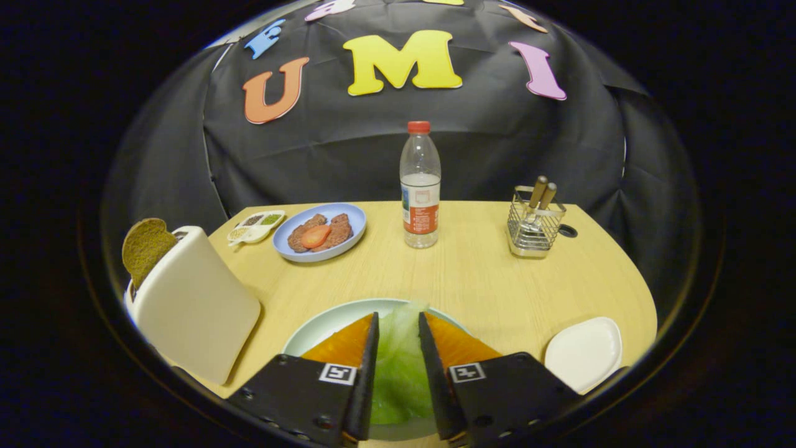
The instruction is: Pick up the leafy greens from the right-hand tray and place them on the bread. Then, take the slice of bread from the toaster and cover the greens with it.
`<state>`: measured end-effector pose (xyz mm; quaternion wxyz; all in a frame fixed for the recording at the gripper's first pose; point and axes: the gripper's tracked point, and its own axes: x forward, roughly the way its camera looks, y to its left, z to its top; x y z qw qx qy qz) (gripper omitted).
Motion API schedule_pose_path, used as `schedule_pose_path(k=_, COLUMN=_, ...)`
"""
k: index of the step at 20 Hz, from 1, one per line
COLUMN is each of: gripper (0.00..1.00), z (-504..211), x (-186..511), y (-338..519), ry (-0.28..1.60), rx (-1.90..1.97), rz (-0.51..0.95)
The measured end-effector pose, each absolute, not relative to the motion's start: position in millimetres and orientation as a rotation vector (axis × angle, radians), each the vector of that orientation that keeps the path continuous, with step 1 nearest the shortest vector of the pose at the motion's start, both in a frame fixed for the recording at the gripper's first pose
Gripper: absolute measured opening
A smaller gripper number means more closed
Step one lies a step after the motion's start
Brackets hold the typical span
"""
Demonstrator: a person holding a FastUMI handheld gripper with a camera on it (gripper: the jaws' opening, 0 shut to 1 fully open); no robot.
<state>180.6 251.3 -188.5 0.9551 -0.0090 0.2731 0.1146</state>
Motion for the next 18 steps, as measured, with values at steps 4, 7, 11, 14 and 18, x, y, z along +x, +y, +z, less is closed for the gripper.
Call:
schedule_pose_path(k=4, gripper=0.70, z=-166.0, x=169.4, y=248.3, ry=0.499, rx=-0.035, rz=0.210)
schedule_pose_path(k=7, gripper=0.86, z=-139.8, x=156.4, y=249.8, ry=0.436, rx=-0.042, rz=0.208)
schedule_pose_path(k=11, gripper=0.95, z=-106.7, x=133.8, y=259.3, ry=0.400, rx=-0.021, rz=0.221)
schedule_pose_path(k=14, gripper=0.95, z=-71.6, x=116.1, y=272.7, ry=0.349, rx=-0.016, rz=0.225)
schedule_pose_path(k=18, gripper=0.96, z=-33.1, x=86.9, y=314.0, ry=0.327, rx=0.007, rz=0.272)
